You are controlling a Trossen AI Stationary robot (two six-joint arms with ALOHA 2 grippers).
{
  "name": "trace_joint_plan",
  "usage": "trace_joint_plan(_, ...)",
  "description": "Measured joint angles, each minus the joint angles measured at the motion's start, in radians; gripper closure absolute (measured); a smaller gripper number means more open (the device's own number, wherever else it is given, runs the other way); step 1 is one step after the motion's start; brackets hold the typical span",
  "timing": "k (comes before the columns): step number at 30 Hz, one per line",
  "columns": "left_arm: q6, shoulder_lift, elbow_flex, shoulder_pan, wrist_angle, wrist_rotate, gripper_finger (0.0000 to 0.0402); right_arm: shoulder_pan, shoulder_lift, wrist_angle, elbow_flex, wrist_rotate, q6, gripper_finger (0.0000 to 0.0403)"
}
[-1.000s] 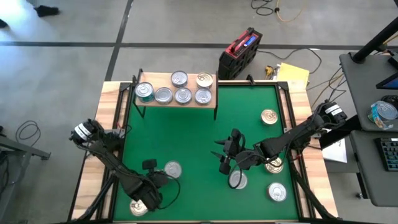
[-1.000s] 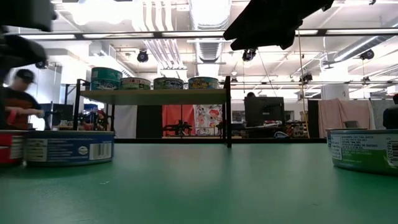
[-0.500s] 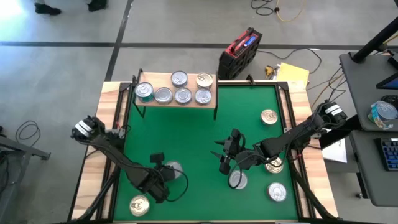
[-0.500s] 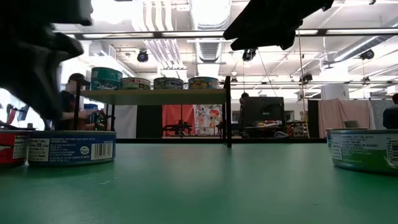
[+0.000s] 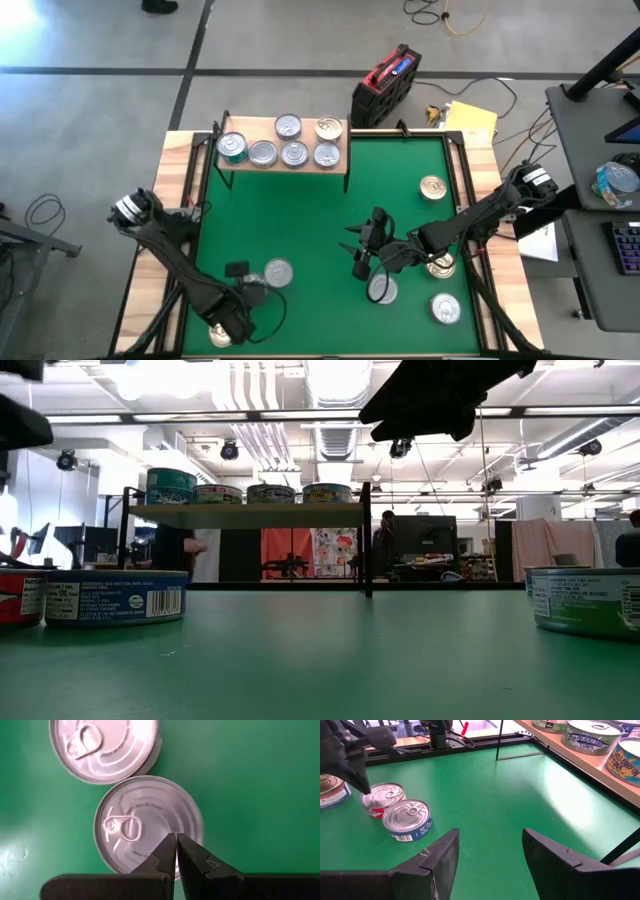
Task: Stack canned seafood by type on shelf
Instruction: Put the middle left red tuna can on the shelf
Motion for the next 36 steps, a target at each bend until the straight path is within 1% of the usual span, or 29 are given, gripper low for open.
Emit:
trace_joint_plan(5,0.009,0.04,-0.008,0.006,0.007,0.001,0.0402,0.0,0.0,0.0,0.0,0.0,-0.001,0.0197)
trace_joint_plan(11,0.089,0.062,-0.006,0.012,0.066,-0.011,0.0402,0.0,0.0,0.0,0.0,0.0,-0.002,0.0197)
trace_joint_plan(14,0.122,0.062,-0.007,0.022,0.123,-0.046,0.0402,0.0,0.0,0.001,0.0,-0.001,-0.002,0.0197)
trace_joint_plan(19,0.208,0.064,-0.009,0.061,0.172,-0.089,0.0402,0.0,0.0,0.001,0.0,-0.002,-0.002,0.0197)
trace_joint_plan(22,0.271,0.066,-0.011,0.096,0.185,-0.118,0.0402,0.0,0.0,0.001,0.0,-0.003,-0.002,0.0197)
trace_joint_plan(27,0.425,0.067,-0.011,0.167,0.286,-0.124,0.0402,0.0,0.0,0.001,0.0,-0.005,0.001,0.0197)
trace_joint_plan(30,0.519,0.07,-0.011,0.2,0.348,-0.125,0.0402,0.0,0.0,0.001,0.0,-0.005,0.045,0.0197)
trace_joint_plan(31,0.544,0.07,-0.011,0.208,0.364,-0.125,0.0402,0.0,0.0,0.0,0.0,-0.007,0.083,0.0197)
trace_joint_plan(33,0.568,0.069,-0.01,0.211,0.372,-0.128,0.0402,0.0,0.0,-0.011,0.0,-0.046,0.202,0.0197)
trace_joint_plan(36,0.562,0.057,0.003,0.198,0.325,-0.128,0.0402,-0.007,0.0,-0.026,-0.006,-0.184,0.296,0.0197)
